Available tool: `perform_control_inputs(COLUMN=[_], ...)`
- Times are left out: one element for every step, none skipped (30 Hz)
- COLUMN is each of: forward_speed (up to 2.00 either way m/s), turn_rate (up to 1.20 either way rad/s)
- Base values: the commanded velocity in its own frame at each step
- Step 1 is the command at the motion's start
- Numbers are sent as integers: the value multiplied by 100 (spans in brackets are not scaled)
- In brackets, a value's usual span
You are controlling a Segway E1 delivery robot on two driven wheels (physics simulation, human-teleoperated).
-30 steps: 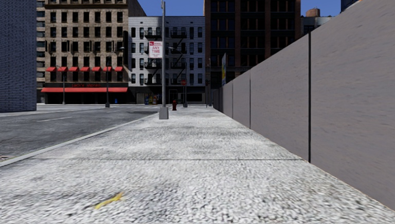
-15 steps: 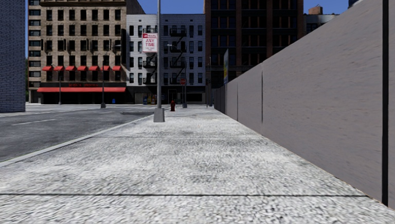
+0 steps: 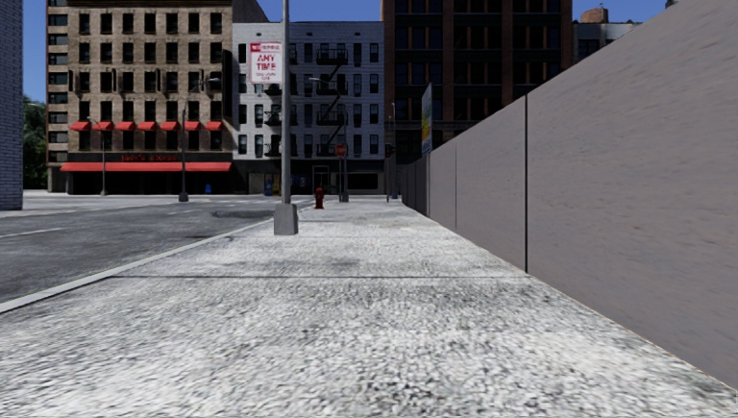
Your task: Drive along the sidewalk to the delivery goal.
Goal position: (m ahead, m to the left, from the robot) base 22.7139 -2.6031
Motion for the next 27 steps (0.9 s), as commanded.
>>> perform_control_inputs(forward_speed=[200,200,200,200,200,200,200,200,200,200,200,200,200,200,200,200,200,200,200,200,200,200,200,200,200,200,200], turn_rate=[0,0,0,0,0,0,0,0,0,0,0,0,0,0,0,0,0,0,0,0,0,0,0,0,0,0,0])
